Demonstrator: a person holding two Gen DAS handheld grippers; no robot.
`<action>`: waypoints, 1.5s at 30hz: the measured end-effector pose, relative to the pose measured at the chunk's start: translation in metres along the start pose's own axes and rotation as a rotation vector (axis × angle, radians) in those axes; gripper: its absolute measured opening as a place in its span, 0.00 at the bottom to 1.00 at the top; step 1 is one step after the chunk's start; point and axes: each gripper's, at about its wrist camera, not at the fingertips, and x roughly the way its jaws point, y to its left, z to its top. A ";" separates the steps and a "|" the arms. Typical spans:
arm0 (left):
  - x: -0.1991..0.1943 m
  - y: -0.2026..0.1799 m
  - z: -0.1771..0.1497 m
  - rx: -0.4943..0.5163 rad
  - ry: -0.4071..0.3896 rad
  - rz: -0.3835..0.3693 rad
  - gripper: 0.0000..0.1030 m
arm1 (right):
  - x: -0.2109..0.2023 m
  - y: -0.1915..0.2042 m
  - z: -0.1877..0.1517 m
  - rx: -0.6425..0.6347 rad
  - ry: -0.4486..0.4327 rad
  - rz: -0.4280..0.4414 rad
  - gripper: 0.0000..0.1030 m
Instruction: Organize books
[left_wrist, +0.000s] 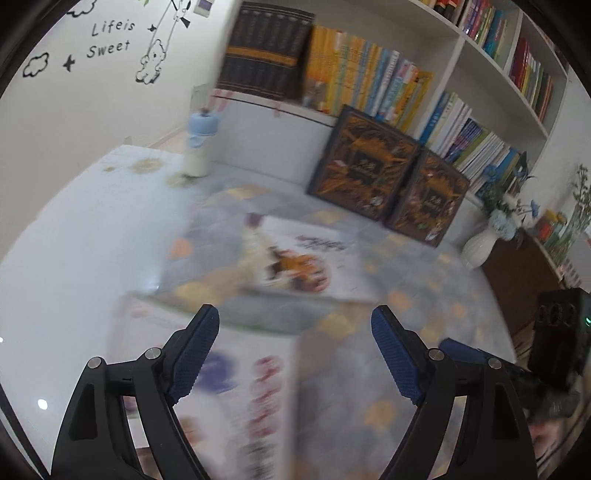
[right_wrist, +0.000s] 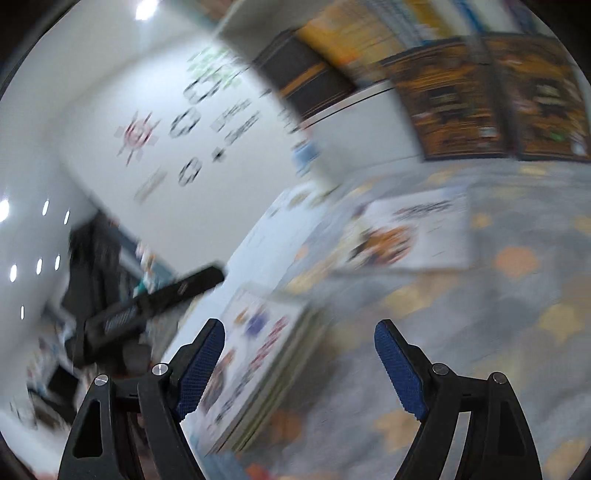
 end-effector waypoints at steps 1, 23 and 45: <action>0.009 -0.010 0.000 -0.001 -0.002 0.004 0.83 | -0.006 -0.017 0.008 0.027 -0.013 -0.017 0.79; 0.193 0.029 0.036 -0.394 0.063 0.422 0.83 | 0.089 -0.141 0.069 0.071 0.167 -0.118 0.79; 0.201 -0.065 -0.023 -0.057 0.247 0.189 0.96 | 0.043 -0.181 0.067 0.086 0.118 -0.203 0.81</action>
